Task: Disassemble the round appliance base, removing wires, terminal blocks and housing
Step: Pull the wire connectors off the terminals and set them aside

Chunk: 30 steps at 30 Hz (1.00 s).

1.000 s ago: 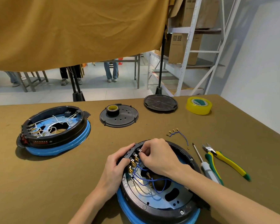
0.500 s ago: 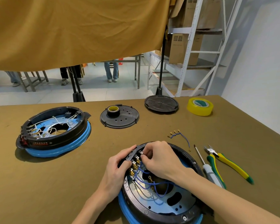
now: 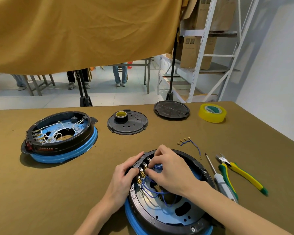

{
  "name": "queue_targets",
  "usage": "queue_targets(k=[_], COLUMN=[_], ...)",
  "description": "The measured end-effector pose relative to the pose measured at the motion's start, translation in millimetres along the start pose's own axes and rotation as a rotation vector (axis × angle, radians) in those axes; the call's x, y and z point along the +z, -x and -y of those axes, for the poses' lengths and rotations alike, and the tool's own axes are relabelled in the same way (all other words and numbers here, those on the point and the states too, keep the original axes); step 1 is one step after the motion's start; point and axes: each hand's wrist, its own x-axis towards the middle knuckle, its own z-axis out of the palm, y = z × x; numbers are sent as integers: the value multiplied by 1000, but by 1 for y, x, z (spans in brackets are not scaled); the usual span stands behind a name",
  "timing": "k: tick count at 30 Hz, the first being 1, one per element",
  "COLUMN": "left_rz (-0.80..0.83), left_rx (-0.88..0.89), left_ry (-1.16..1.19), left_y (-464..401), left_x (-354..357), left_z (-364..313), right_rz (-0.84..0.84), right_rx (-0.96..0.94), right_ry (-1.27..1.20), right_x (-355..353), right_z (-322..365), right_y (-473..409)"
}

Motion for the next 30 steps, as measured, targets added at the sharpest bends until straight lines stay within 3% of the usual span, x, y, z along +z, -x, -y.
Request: queue_targets(k=[6, 30], left_rz=[1, 35], left_rx=[-2, 10], left_ry=[-3, 2], left_y=[1, -1], left_x=[0, -1], left_z=[-1, 0], right_rz=[-8, 133], right_rx=[-32, -30], right_ry=[75, -135], right_x=[6, 1], right_z=[6, -6], right_y=[-5, -4])
